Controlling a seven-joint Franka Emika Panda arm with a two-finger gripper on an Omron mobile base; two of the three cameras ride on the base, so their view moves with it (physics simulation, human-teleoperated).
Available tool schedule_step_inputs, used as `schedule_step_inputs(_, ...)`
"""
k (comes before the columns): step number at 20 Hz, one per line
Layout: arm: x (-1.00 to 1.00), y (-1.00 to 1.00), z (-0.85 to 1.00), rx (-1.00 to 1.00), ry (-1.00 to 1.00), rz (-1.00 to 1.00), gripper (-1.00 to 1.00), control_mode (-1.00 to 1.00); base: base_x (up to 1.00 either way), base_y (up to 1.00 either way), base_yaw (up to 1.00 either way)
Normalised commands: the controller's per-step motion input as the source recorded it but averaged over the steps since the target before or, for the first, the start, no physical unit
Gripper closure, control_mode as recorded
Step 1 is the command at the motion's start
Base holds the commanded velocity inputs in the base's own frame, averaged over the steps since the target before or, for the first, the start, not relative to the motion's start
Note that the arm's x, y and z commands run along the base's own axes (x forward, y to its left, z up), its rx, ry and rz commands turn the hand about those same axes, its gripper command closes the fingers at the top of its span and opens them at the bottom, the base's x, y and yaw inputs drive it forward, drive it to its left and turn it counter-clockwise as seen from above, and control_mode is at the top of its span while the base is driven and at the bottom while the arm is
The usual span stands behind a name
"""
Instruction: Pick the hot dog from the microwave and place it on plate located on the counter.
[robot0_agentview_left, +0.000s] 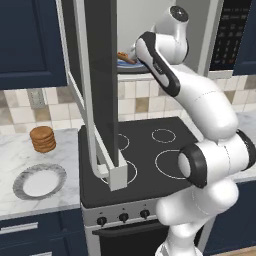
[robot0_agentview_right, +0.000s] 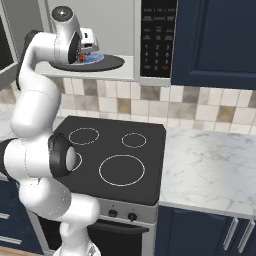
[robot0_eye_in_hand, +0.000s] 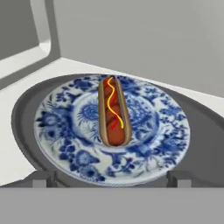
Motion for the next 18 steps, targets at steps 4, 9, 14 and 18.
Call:
schedule_step_inputs(4,0.57,0.38,-0.19,0.0,0.0,0.0,-1.0,-1.0,0.0,0.0,0.0)
schedule_step_inputs(9,0.64,0.24,-0.01,0.0,0.0,0.0,-1.0,-1.0,0.0,0.0,0.0)
schedule_step_inputs(14,0.54,0.12,0.0,0.0,0.03,0.0,-1.0,-1.0,0.0,0.0,0.0)
schedule_step_inputs(18,0.27,0.0,0.0,0.0,0.06,0.0,-1.0,-1.0,0.0,0.0,0.0)
